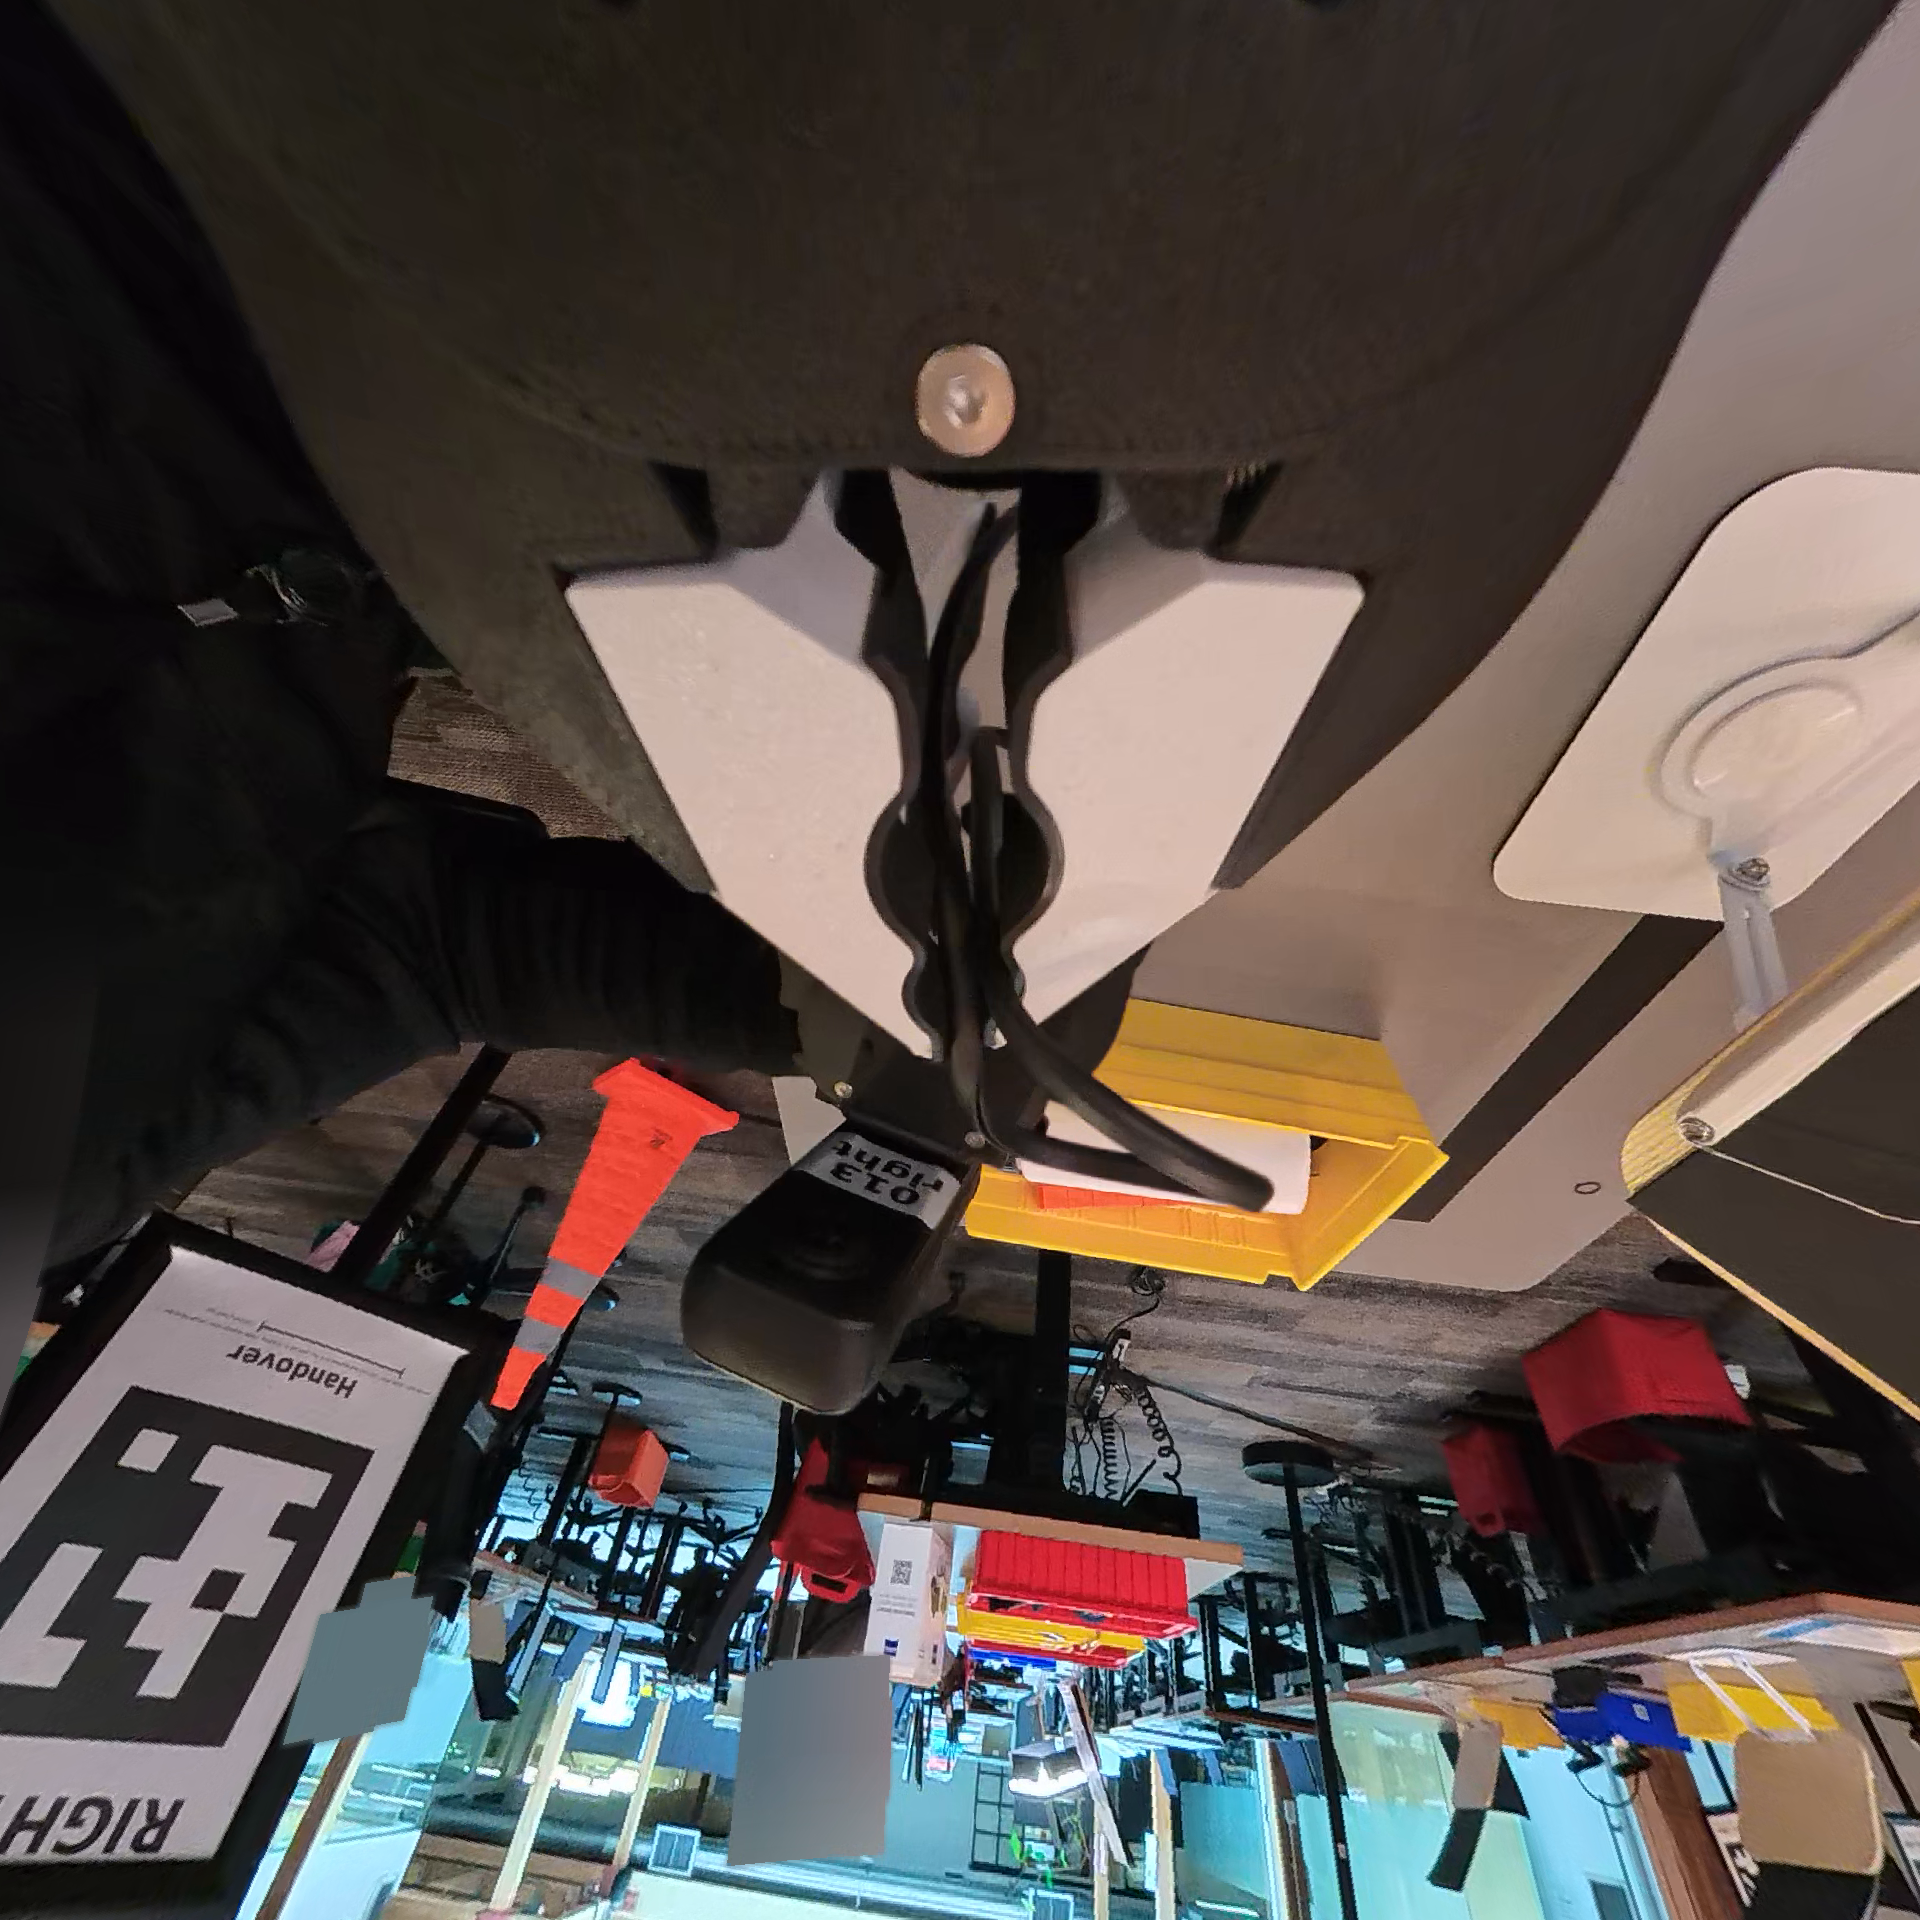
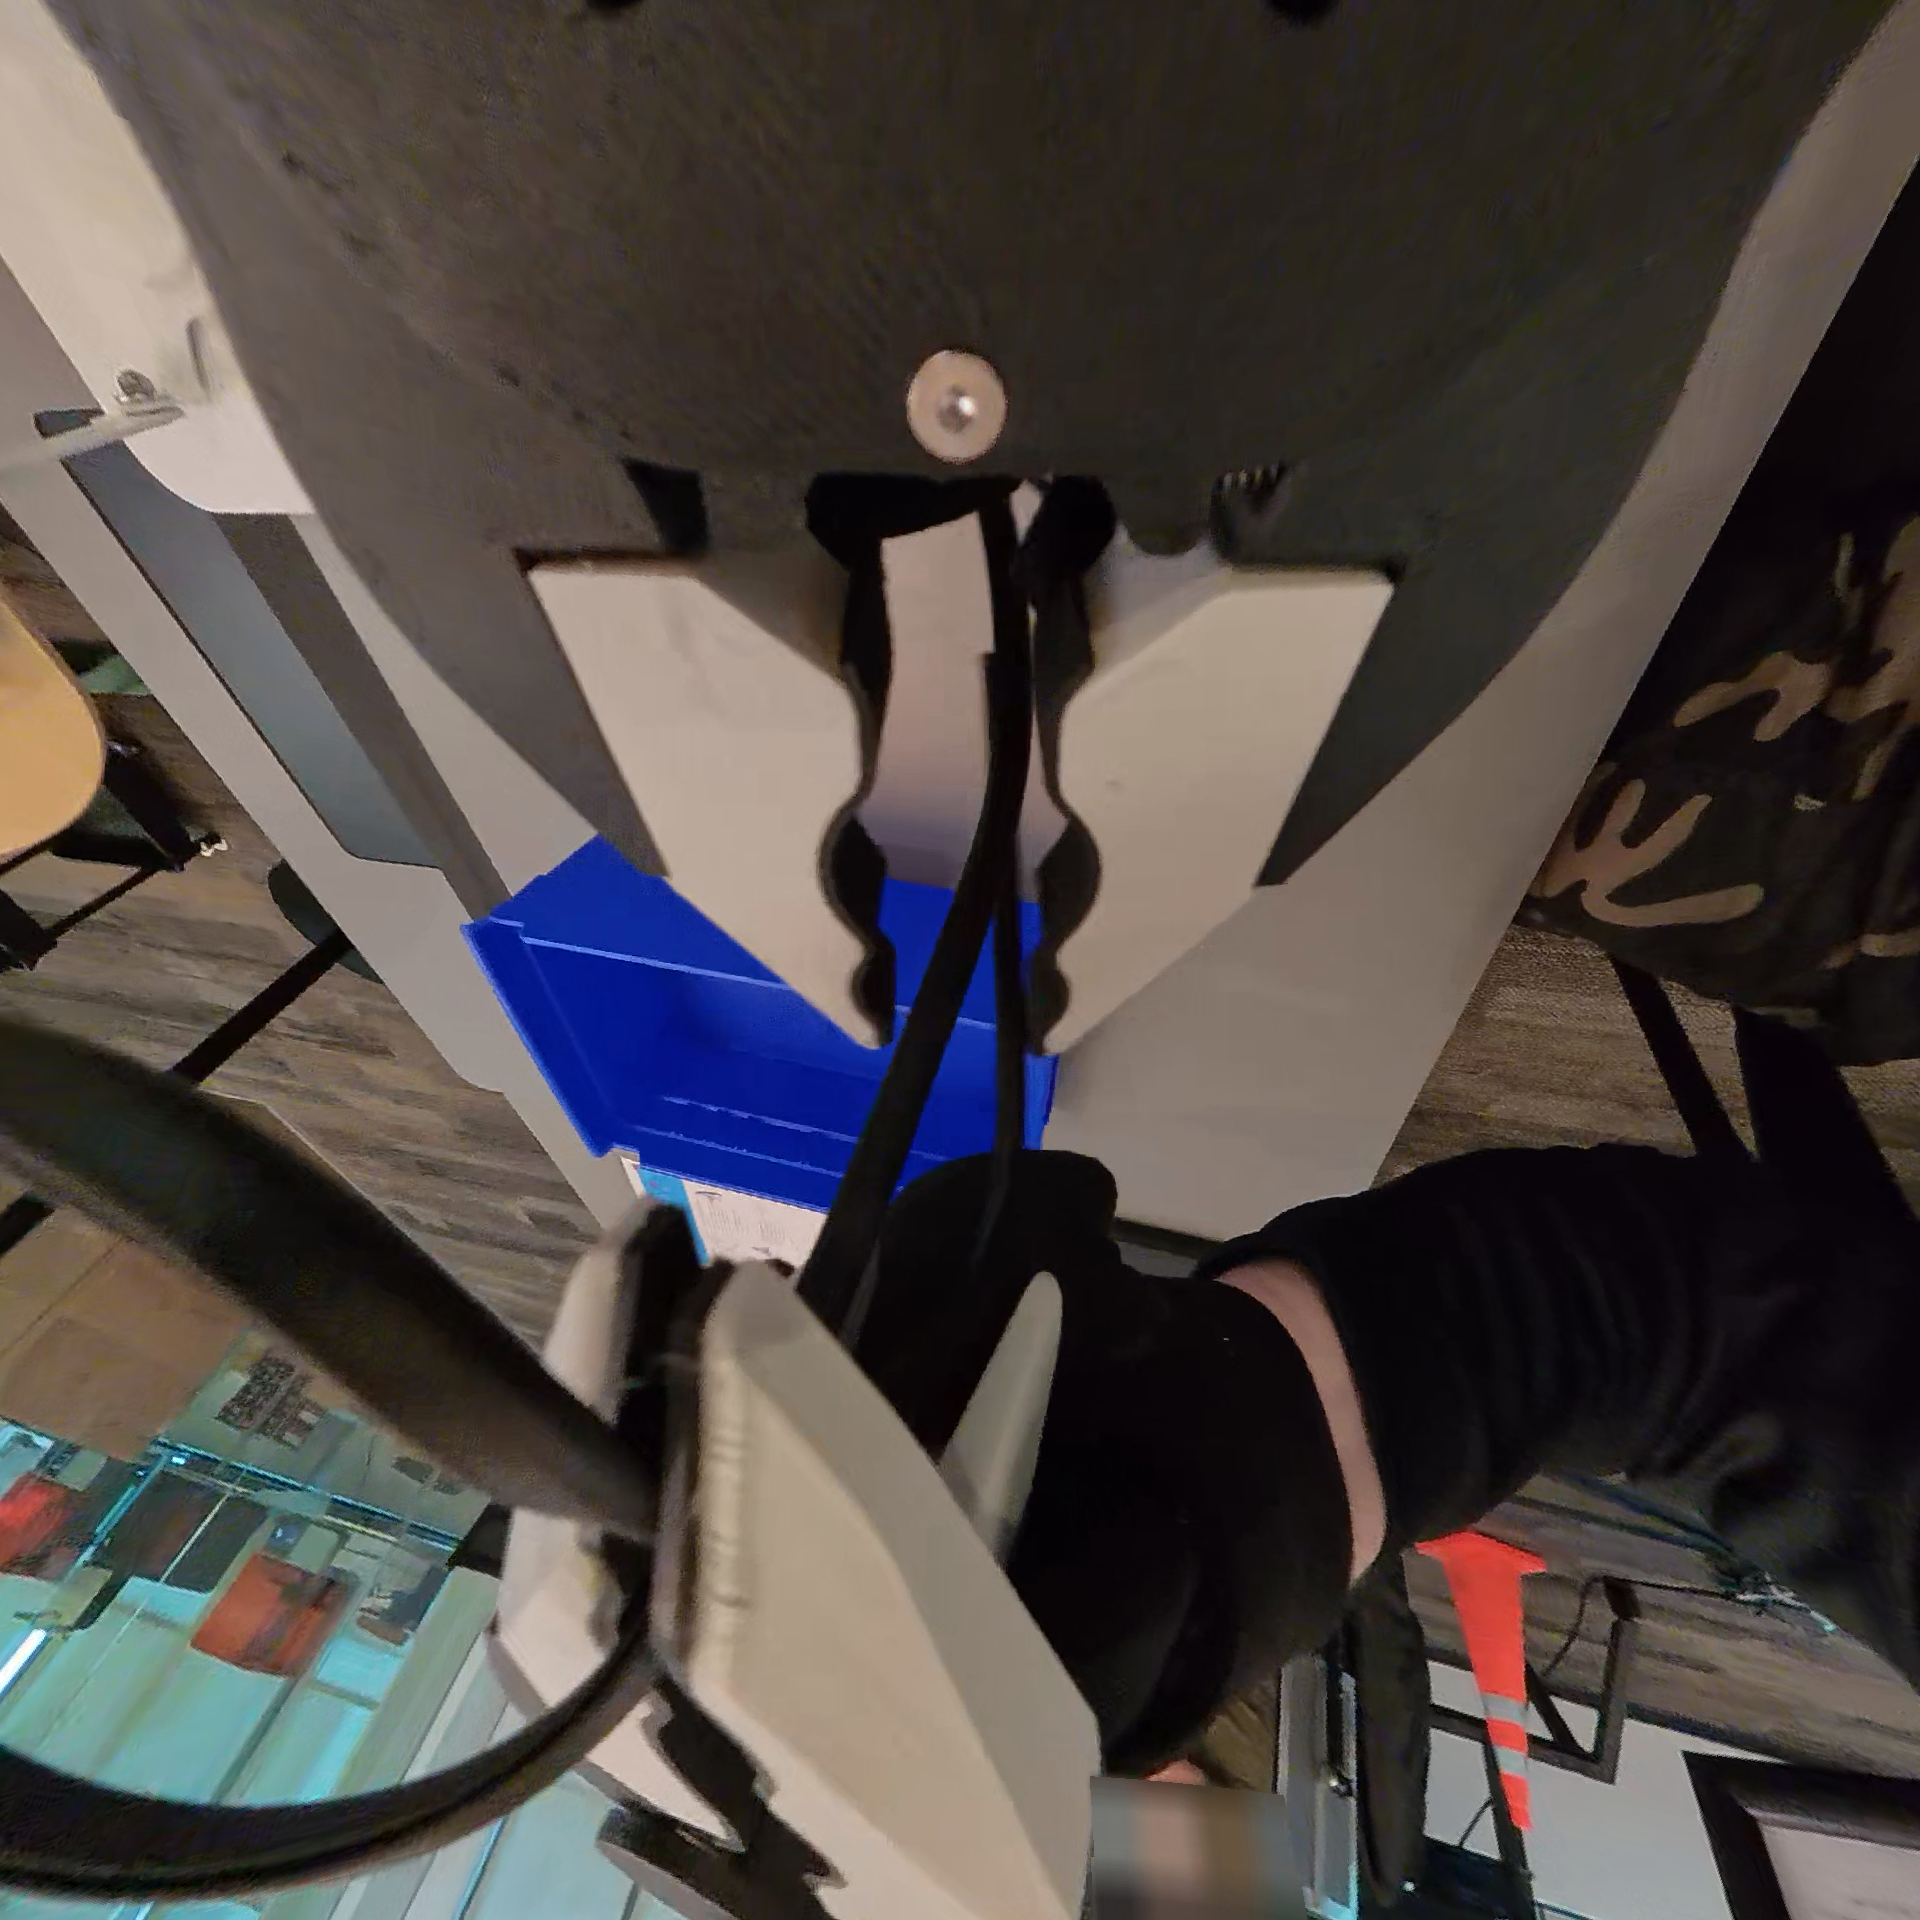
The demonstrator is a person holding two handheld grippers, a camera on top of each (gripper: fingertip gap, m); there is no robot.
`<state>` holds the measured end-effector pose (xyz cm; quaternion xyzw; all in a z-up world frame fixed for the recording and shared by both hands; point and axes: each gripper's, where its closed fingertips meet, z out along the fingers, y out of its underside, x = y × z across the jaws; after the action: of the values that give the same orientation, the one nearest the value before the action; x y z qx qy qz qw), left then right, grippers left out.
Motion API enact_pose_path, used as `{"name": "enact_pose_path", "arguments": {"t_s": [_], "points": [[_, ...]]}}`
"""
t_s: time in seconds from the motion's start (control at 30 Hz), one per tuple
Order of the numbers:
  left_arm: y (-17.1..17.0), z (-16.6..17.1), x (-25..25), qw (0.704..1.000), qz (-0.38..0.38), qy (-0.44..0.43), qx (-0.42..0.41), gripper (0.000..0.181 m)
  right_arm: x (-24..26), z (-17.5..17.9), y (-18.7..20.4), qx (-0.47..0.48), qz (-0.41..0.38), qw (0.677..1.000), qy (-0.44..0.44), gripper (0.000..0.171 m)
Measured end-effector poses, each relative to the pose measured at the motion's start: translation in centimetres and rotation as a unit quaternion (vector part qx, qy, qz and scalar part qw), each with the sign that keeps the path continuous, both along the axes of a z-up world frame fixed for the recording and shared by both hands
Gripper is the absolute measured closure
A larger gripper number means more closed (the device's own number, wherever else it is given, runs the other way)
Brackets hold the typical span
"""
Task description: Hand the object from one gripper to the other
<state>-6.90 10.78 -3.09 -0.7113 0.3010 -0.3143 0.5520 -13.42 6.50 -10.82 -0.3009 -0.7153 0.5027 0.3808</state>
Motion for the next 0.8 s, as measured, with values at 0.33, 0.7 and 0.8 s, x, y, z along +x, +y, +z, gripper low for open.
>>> {"name": "enact_pose_path", "arguments": {"t_s": [0.33, 0.7, 0.8], "points": [[0.2, 0.9, -0.7, 1.0, 0.01, -0.022, 0.017, 0.179, 0.4, 0.6, 0.6, -0.019, -0.001, 1.0, -0.001, 0.171], [0.2, 0.8, -0.5, 1.0, 0.008, -0.021, 0.019, 0.179, -0.8, -1.2, -1.0, 0.006, 0.007, 1.0, -0.016, 0.171], [0.3, 1.3, -1.4, 0.999, 0.016, -0.029, 0.026, 0.179, -0.2, -0.6, -0.1, -0.01, 0.004, 1.0, -0.018, 0.171]]}}
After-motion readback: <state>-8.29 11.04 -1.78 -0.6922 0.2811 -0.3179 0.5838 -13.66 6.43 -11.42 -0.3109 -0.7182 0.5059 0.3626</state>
